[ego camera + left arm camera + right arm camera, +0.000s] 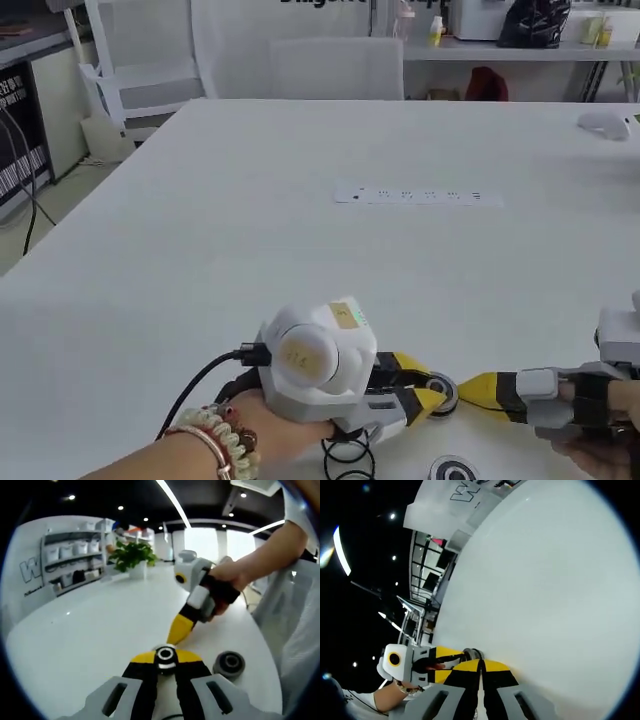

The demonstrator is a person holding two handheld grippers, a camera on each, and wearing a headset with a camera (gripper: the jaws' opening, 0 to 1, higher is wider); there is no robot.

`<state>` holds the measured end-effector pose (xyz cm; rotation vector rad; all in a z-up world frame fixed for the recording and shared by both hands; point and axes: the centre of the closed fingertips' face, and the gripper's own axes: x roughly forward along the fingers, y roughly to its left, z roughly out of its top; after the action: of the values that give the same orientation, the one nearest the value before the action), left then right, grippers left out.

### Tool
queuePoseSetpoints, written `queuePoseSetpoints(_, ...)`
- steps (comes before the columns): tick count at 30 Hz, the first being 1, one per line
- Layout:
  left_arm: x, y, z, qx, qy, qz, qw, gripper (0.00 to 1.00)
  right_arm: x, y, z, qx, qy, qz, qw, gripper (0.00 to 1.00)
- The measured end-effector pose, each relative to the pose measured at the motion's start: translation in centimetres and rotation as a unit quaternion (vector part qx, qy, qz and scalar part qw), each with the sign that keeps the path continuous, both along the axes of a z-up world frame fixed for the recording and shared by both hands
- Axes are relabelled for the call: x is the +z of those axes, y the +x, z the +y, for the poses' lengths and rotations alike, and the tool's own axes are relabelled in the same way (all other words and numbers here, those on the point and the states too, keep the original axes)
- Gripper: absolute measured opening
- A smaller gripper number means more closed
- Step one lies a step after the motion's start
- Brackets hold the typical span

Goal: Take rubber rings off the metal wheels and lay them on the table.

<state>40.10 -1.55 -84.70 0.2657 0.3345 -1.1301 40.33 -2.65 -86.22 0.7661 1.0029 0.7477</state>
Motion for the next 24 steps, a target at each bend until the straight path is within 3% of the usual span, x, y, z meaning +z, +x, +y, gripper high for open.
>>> queuePoseSetpoints(5, 0.0, 0.0, 0.0, 0.0, 0.0, -0.003, 1.0, 0.13, 0.4, -0.1, 0.0, 0.028, -0.034, -0.038, 0.9983, 0.0)
queuePoseSetpoints(9, 0.0, 0.0, 0.0, 0.002, 0.002, -0.005, 1.0, 0.13, 1.3, 0.0, 0.1, 0.034, -0.017, -0.047, 0.9982, 0.0)
queuePoseSetpoints(10, 0.0, 0.0, 0.0, 0.002, 0.002, -0.004, 1.0, 0.13, 1.0, 0.0, -0.1, 0.038, -0.035, -0.055, 0.9972, 0.0)
queuePoseSetpoints(14, 0.0, 0.0, 0.0, 0.002, 0.001, -0.004, 1.0, 0.13, 1.2, 0.0, 0.1, 0.05, -0.046, -0.066, 0.9955, 0.0)
queuePoseSetpoints(24, 0.0, 0.0, 0.0, 0.002, -0.007, -0.005, 1.0, 0.13, 1.2, -0.3, 0.2, 0.098, -0.11, -0.123, 0.9815, 0.0)
